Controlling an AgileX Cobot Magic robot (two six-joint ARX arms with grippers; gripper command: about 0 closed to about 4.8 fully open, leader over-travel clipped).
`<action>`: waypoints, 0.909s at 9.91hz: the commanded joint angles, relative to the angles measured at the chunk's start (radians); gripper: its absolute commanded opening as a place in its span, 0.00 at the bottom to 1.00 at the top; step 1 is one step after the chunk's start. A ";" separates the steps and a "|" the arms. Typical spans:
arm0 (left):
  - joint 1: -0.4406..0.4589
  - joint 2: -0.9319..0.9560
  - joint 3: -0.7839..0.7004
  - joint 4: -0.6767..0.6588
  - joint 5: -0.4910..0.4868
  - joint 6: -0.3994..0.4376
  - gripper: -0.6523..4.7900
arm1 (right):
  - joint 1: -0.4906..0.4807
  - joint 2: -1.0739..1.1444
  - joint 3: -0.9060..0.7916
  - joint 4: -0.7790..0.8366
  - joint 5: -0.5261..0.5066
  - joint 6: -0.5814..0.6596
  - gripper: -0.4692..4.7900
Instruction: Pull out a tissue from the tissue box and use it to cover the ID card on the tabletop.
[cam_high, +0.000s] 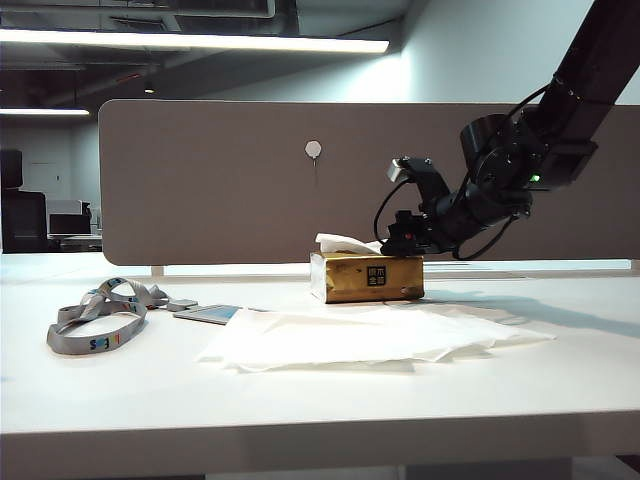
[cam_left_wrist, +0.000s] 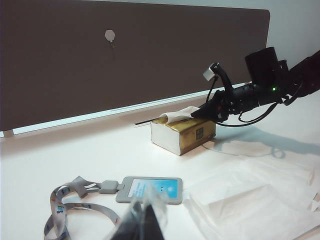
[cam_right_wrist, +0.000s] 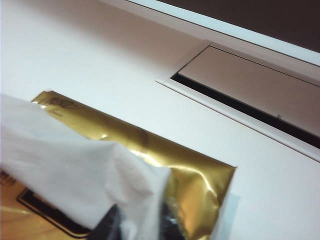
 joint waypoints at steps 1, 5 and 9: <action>-0.001 0.001 0.004 0.010 0.003 -0.003 0.11 | 0.010 -0.010 0.002 0.058 -0.005 0.002 0.09; -0.001 0.001 0.004 0.010 0.003 -0.003 0.11 | 0.010 -0.076 0.003 0.162 -0.006 0.010 0.09; -0.001 0.001 0.004 0.010 0.002 -0.003 0.11 | 0.012 -0.167 0.003 0.171 -0.036 0.011 0.09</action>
